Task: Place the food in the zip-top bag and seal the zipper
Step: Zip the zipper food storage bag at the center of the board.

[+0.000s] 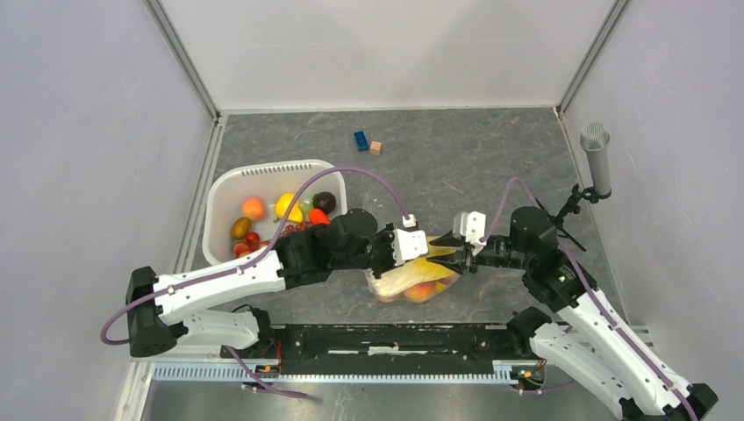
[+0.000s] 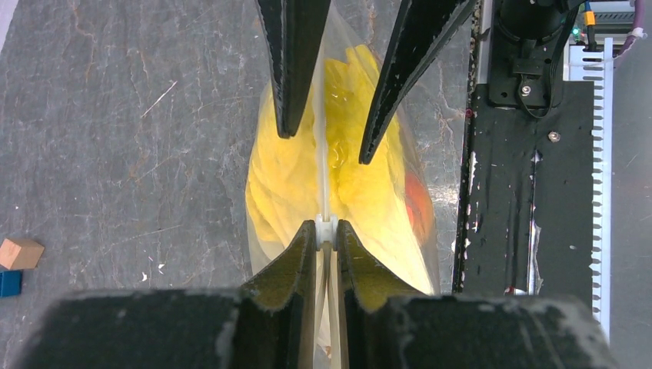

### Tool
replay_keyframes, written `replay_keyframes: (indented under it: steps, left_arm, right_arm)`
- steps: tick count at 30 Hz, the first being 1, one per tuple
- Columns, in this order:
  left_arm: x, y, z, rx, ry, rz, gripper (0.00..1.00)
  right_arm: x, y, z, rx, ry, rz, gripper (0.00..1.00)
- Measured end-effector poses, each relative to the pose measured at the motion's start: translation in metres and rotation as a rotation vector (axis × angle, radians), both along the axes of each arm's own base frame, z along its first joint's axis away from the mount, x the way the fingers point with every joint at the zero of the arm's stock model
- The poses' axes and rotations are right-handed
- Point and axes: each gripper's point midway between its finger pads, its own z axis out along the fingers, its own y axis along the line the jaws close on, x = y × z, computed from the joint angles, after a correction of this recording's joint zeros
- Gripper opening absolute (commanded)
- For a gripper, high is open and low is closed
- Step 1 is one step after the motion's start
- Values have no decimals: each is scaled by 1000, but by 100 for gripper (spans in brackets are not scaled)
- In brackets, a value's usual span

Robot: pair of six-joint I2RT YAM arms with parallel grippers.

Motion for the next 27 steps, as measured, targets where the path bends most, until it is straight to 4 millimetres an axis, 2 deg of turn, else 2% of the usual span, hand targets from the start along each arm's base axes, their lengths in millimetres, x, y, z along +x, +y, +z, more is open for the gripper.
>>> replay_keyframes:
  steps: [5,14,18,24,27]
  left_arm:
    - [0,0,0,0,0,0,10]
    - [-2,-1,0,-3,6,-13,10]
    - [-4,-2,0,-5,10,-21,10]
    - [-4,-2,0,-5,10,-22,10]
    - [-4,-1,0,-5,10,-21,10]
  right_arm:
    - [-2,5,-5,-10,6,44,33]
    - [1,9,-9,-11,11,61,32]
    - [2,11,-15,-16,20,69,28]
    - [2,11,-18,-19,23,72,15]
    - [3,10,-20,-10,3,59,4]
